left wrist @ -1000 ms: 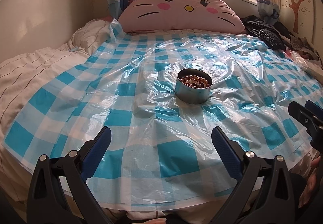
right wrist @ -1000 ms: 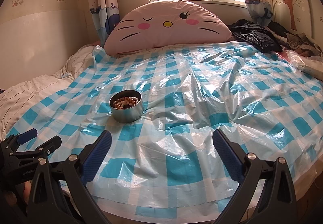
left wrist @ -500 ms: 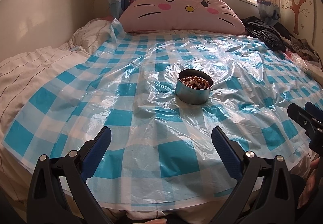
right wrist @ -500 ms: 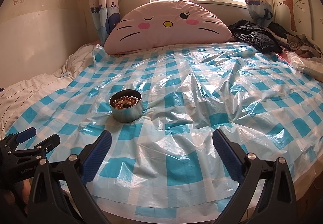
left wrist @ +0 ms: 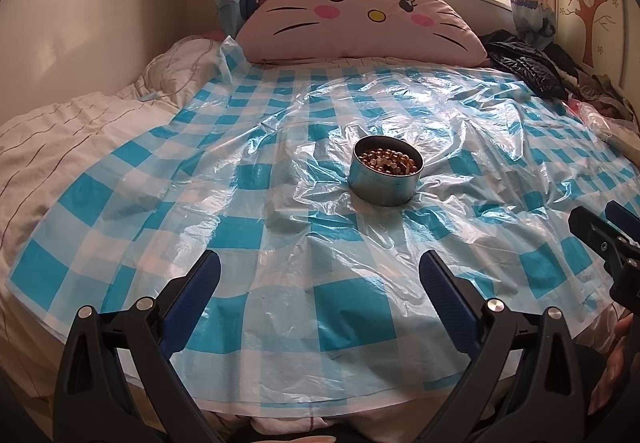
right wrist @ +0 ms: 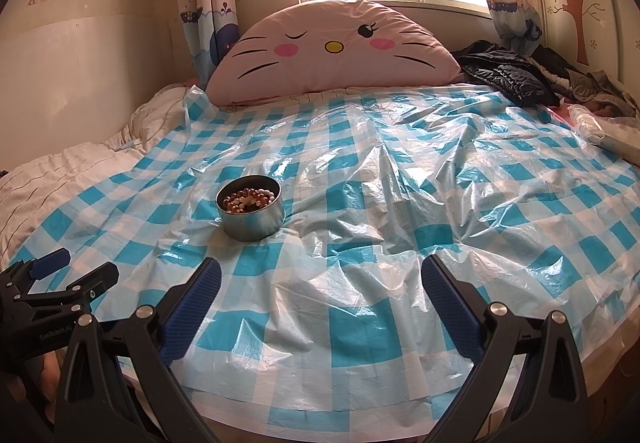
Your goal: Organize jewelry
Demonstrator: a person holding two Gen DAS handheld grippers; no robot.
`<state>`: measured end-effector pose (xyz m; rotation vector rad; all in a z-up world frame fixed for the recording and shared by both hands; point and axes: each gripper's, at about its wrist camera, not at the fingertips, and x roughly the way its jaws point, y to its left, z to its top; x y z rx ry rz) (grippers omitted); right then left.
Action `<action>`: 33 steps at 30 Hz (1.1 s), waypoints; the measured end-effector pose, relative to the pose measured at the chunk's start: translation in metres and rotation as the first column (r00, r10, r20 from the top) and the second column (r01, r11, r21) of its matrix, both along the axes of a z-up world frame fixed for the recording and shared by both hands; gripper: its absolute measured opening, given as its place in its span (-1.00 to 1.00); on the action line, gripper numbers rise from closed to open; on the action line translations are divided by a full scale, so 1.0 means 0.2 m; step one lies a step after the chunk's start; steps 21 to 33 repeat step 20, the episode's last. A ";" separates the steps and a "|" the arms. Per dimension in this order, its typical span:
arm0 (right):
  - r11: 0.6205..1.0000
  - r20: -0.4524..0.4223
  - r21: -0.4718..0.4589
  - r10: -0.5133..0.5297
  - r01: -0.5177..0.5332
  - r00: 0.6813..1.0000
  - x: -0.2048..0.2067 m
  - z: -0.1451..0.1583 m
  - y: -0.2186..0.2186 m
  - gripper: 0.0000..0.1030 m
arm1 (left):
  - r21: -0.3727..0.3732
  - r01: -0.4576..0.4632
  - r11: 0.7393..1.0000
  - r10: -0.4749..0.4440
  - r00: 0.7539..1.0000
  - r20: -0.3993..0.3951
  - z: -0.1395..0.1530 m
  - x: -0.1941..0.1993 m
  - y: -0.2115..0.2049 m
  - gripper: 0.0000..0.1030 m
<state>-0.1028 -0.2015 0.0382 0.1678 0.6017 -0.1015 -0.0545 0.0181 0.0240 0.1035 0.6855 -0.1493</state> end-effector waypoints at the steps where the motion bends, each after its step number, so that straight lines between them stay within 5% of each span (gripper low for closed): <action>1: 1.000 0.000 0.000 0.000 0.000 1.000 0.00 0.00 0.00 0.86 | 0.001 0.014 1.000 -0.014 1.000 0.003 0.00 0.00 0.00 0.86; 9: 1.000 0.001 0.002 -0.002 0.002 1.000 0.00 0.00 0.01 0.86 | 0.001 0.026 1.000 -0.026 0.995 0.095 0.04 -0.07 -0.01 0.86; 15: 1.000 0.001 0.000 -0.001 0.001 1.000 0.00 0.00 0.01 0.86 | -0.033 -0.027 0.999 0.027 1.000 0.013 0.00 0.00 0.04 0.86; 33: 1.000 0.001 0.002 -0.001 0.001 1.000 0.00 0.00 0.01 0.86 | -0.037 -0.048 0.998 0.049 0.999 0.016 0.00 0.00 0.06 0.86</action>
